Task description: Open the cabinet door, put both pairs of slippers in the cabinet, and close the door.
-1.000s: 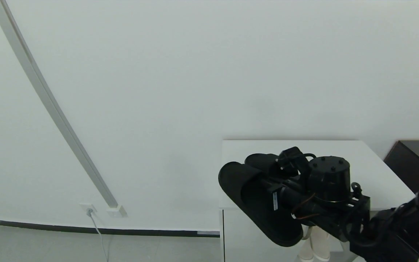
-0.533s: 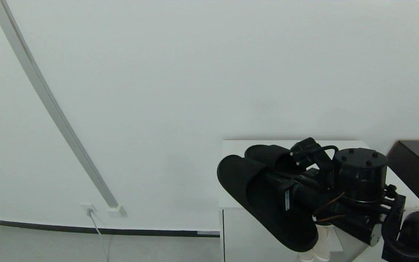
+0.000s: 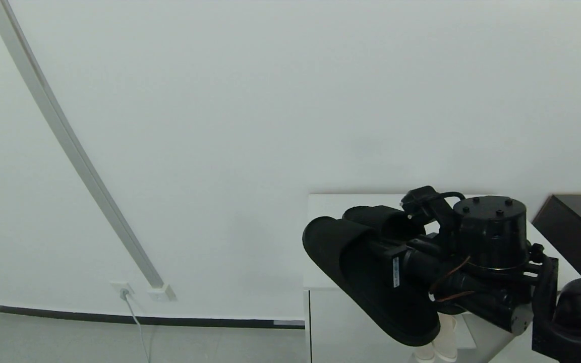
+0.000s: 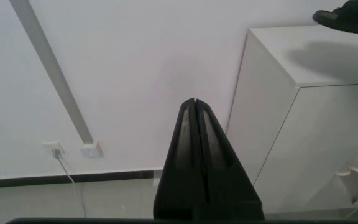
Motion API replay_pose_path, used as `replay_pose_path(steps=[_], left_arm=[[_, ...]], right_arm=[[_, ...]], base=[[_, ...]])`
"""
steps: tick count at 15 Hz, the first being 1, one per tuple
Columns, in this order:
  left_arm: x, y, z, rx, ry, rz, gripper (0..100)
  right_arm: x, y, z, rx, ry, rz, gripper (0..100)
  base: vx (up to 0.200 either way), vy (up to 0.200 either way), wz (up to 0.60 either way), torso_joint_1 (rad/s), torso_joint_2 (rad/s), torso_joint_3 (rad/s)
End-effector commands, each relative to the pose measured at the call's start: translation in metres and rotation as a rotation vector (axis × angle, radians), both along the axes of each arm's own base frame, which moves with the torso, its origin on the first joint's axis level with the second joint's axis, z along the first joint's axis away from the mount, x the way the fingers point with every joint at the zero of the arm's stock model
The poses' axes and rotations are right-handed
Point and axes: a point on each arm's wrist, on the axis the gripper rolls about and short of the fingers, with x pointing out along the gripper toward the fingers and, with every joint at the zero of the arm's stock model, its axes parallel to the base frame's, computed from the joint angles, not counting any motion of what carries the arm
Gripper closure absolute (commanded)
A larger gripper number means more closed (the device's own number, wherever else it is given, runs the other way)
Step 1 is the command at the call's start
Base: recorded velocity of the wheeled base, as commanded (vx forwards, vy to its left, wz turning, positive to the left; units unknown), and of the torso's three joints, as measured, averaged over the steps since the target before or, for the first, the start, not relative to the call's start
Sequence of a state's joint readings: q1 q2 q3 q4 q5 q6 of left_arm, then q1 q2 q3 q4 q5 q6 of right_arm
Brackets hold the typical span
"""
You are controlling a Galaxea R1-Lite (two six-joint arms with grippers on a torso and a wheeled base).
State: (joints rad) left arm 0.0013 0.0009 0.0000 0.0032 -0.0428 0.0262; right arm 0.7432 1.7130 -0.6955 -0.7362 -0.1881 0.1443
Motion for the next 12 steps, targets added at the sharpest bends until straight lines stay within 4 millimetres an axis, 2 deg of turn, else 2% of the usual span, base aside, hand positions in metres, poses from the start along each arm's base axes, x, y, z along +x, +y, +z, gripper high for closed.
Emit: replay_pose_path(steps=[1,3,11,12], left_arm=[[0.0,0.0,0.0,0.0,0.001,0.0,100],[0.0,0.0,0.0,0.0,0.001,0.0,100],[0.0,0.0,0.0,-0.005,0.001,0.002,100],[0.0,0.0,0.0,-0.005,0.001,0.002,100]], right_arm=[[-0.006,-0.004,0.007,0.024,-0.023,0.006,100],[-0.008,-0.005,0.004,0.025,-0.041,0.018,100],[-0.011,-0.006,-0.001,0.006,-0.057,0.039,100],[-0.012,-0.007,-0.004,0.0,-0.05,0.041,100]], base=[[0.0,0.0,0.0,0.0,0.0,0.0],[0.0,0.0,0.0,0.0,0.0,0.0],[-0.2,0.0,0.0,0.003,0.0,0.004],[0.0,0.0,0.0,0.0,0.0,0.0]])
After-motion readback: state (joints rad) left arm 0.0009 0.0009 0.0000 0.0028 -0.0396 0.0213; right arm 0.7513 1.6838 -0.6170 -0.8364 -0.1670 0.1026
